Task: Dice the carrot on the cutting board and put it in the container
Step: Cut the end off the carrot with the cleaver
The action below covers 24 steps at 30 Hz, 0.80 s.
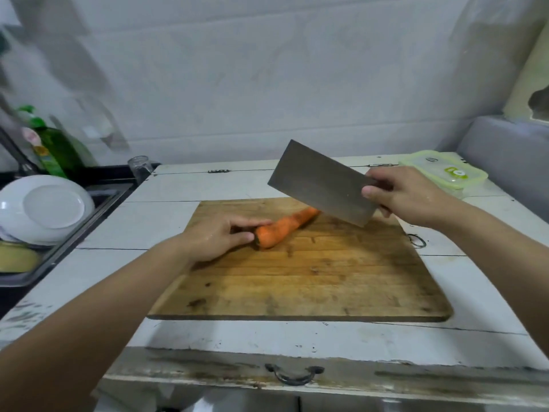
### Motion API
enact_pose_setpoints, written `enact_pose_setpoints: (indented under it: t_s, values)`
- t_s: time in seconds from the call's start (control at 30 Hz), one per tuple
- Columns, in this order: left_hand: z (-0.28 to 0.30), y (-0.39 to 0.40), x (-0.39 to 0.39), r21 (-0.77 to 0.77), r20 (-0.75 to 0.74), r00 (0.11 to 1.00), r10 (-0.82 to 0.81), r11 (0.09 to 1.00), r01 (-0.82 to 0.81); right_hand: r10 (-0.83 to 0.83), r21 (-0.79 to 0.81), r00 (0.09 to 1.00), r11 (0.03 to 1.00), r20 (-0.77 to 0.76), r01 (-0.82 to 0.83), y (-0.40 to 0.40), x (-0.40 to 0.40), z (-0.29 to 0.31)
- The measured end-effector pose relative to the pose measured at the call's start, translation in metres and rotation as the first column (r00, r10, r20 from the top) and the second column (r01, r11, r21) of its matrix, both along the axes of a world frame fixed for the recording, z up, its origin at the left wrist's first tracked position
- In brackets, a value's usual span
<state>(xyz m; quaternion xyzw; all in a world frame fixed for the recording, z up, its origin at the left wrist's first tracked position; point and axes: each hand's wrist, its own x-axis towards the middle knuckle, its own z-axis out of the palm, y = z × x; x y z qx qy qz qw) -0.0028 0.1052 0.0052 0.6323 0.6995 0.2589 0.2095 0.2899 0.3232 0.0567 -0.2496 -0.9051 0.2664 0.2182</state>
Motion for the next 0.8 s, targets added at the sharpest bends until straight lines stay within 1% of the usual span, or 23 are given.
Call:
enact_pose_setpoints:
  t_s: [0.1,0.17,0.27,0.37,0.47,0.53,0.63,0.7,0.8]
  values:
    - [0.004,0.007,-0.008,-0.041,-0.096,0.994,0.046,0.998,-0.050,0.022,0.128,1.000,0.991,0.016,-0.024,-0.001,0.000,-0.001]
    - [0.007,0.011,-0.005,-0.014,-0.155,0.988,0.014,1.000,-0.017,0.029,0.176,0.999,0.984,0.046,-0.037,-0.002,0.000,0.000]
    - [0.008,0.020,0.013,0.068,-0.202,0.978,-0.055,0.995,0.070,-0.007,0.118,1.000,0.993,0.029,0.003,0.003,0.004,0.004]
    - [0.002,0.032,0.026,0.070,-0.212,0.966,-0.149,0.984,0.167,-0.054,0.087,0.998,0.995,0.016,0.053,0.008,0.010,0.004]
    - [0.001,0.040,0.029,0.021,-0.191,0.964,-0.187,0.981,0.195,-0.044,0.127,0.999,0.991,0.033,0.039,0.008,0.015,0.002]
    - [0.003,0.045,0.029,0.020,-0.144,0.975,-0.171,0.984,0.175,-0.031,0.182,0.998,0.983,0.062,0.019,0.006,0.017,0.001]
    - [0.004,0.050,0.025,-0.024,-0.058,0.990,-0.130,0.991,0.129,-0.007,0.284,0.995,0.959,0.101,-0.022,0.002,0.017,0.000]
    - [0.004,0.053,0.021,-0.021,-0.023,0.991,-0.134,0.991,0.133,0.013,0.341,0.993,0.939,0.116,-0.052,-0.001,0.015,-0.001]
    - [0.006,0.058,0.016,0.027,0.009,0.988,-0.152,0.988,0.152,0.024,0.384,0.989,0.920,0.146,-0.079,-0.005,0.011,-0.001]
